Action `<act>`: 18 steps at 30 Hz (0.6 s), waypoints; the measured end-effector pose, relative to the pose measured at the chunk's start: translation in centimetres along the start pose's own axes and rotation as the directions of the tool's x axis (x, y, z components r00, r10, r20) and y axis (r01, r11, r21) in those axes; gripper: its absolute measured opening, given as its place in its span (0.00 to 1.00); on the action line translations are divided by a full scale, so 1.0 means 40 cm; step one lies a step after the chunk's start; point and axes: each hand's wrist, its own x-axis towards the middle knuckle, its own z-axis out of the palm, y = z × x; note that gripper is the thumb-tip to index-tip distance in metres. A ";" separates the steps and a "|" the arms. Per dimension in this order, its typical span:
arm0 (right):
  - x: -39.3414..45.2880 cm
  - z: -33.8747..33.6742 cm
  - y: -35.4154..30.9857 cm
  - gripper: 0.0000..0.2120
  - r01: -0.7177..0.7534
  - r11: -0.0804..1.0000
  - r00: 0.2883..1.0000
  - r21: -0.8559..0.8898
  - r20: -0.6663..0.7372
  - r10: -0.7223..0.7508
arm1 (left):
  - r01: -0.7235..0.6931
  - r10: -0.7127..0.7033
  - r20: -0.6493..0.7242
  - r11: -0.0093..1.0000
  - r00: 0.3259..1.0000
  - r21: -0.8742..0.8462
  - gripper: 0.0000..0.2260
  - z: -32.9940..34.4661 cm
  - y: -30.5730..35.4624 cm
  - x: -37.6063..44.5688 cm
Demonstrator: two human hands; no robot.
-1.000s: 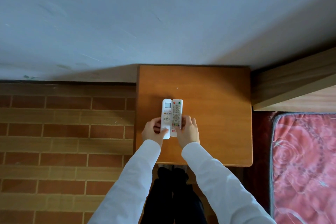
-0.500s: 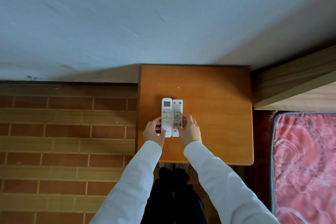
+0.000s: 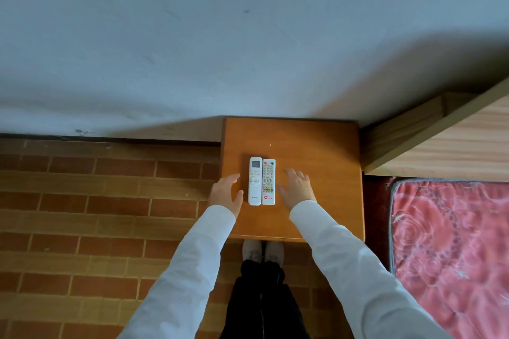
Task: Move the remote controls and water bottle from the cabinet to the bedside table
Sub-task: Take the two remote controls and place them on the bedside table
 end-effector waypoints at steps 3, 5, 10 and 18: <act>-0.058 -0.095 -0.042 0.22 0.053 0.998 0.997 -0.029 -0.056 -0.055 | -0.082 0.085 -0.046 0.995 0.995 0.060 0.19 -0.093 0.042 -0.044; -0.115 -0.168 -0.074 0.22 0.110 0.994 0.988 -0.023 -0.106 -0.112 | -0.148 0.155 -0.077 0.985 0.985 0.088 0.19 -0.171 0.072 -0.089; -0.281 -0.324 -0.132 0.22 0.240 0.970 0.945 -0.045 -0.220 -0.244 | -0.359 0.383 -0.171 0.921 0.908 0.154 0.17 -0.359 0.137 -0.229; -0.537 -0.462 -0.169 0.21 0.335 0.941 0.890 -0.052 -0.309 -0.335 | -0.471 0.513 -0.238 0.856 0.825 0.215 0.17 -0.506 0.167 -0.476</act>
